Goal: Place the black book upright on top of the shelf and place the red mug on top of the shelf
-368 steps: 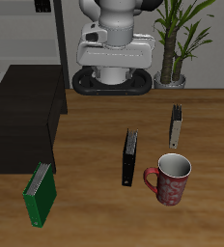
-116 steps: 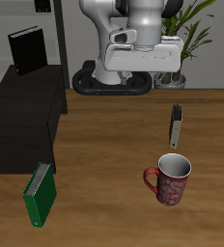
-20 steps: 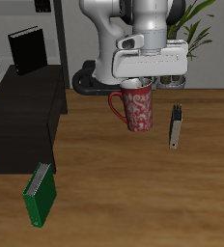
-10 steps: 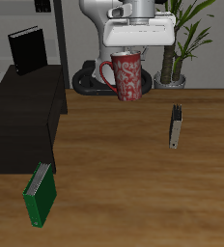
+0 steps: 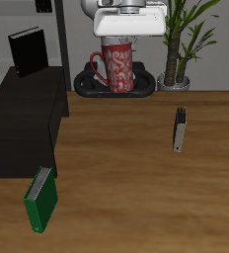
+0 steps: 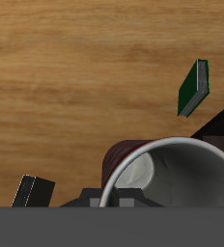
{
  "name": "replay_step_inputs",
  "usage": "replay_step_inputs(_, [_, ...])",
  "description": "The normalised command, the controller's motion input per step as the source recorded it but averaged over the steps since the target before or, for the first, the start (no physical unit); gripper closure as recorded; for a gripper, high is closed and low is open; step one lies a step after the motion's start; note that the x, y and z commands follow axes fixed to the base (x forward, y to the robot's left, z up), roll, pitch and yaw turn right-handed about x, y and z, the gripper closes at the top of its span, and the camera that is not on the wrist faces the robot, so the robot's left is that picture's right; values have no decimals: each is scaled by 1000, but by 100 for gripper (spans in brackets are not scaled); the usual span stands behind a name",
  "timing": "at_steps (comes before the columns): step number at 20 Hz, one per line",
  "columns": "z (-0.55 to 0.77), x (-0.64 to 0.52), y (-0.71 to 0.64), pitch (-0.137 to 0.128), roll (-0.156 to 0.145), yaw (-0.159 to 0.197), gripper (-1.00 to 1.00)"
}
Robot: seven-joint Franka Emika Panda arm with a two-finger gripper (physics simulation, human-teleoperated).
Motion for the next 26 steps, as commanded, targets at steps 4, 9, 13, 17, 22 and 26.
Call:
replay_step_inputs(4, [186, 240, -437, 73, -28, -2, 100])
replay_step_inputs(9, [282, 80, -535, 62, -36, -46, 100])
replay_step_inputs(13, [332, 94, -495, -11, -92, 5, 100])
replay_step_inputs(17, [167, 160, -399, 27, -45, -44, 100])
replay_step_inputs(22, [50, 179, -535, 69, -5, -60, 100])
replay_step_inputs(26, [59, 55, -411, 33, -33, -78, 100])
